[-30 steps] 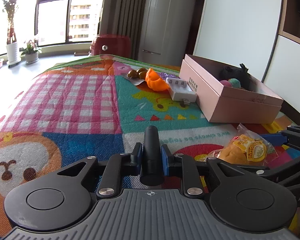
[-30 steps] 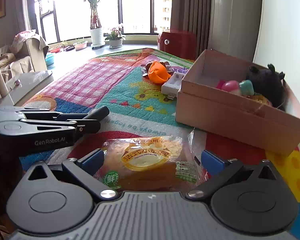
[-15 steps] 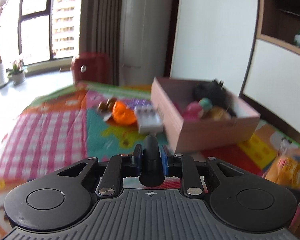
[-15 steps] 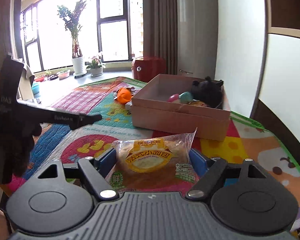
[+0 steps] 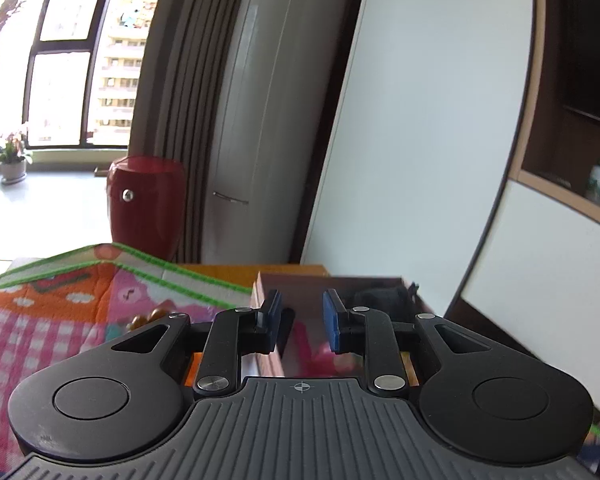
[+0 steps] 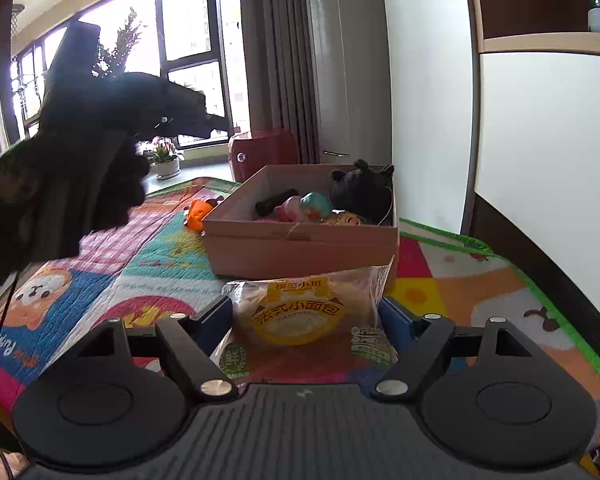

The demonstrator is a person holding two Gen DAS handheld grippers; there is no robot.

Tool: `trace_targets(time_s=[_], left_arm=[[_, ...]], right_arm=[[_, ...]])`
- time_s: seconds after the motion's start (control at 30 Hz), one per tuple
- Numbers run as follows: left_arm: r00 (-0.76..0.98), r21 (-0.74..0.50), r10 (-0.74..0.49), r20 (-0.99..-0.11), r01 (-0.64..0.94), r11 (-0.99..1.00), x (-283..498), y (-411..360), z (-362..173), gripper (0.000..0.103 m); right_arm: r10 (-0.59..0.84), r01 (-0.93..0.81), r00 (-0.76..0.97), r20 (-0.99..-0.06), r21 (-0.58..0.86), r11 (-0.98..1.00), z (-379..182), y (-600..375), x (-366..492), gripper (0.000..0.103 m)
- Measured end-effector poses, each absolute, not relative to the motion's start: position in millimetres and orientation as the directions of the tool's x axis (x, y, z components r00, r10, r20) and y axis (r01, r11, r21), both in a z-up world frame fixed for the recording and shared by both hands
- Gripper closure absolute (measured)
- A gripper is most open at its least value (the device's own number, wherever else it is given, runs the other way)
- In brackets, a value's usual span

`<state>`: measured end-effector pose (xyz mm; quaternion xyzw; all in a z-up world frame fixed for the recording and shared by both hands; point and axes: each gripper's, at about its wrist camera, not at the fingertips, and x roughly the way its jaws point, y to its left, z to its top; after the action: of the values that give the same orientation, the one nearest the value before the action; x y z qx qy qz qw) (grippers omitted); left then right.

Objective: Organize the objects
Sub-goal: 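Carry the black cylinder into the pink box and open the left gripper, then lower the bread bun bag into the pink box and open the right gripper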

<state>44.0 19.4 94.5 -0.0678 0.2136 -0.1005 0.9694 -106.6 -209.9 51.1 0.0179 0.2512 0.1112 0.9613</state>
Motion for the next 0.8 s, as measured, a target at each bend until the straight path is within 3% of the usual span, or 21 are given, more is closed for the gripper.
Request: trace_targets(time_s=[0.1,0.3,0.37,0.47,0.63,0.8], left_arm=[[0.867,-0.114,-0.218,-0.449,0.186,0.976,10,26,70,0.078],[0.802,-0.109,-0.242,-0.546,0.219,0.97,-22,40,30,0.078],[0.791,-0.091,-0.219,-0.571,0.204,0.975,-25,43,19,0.078],[0.78,-0.083,-0.19,-0.597,0.176,0.981,-25,53,11,0.078],[0.775,-0.121,-0.197,-0.601,0.155,0.98,-17,66,4,0.078],[0.803,-0.152,-0.194,-0.563,0.13,0.98,3,62,8,0.078]], right_arm=[[0.216,-0.211,0.868,-0.447,0.062,0.976,71,-208,-80,0.023],[0.19,-0.204,0.904,-0.384,0.004,0.979,116,-181,22,0.023],[0.21,-0.216,0.9,-0.381,0.027,0.976,123,-174,59,0.011],[0.168,-0.156,0.891,-0.421,0.063,0.986,124,-170,90,0.007],[0.158,-0.124,0.891,-0.427,0.105,0.987,99,-182,64,0.0],[0.152,-0.097,0.885,-0.44,0.144,0.985,67,-197,12,0.0]])
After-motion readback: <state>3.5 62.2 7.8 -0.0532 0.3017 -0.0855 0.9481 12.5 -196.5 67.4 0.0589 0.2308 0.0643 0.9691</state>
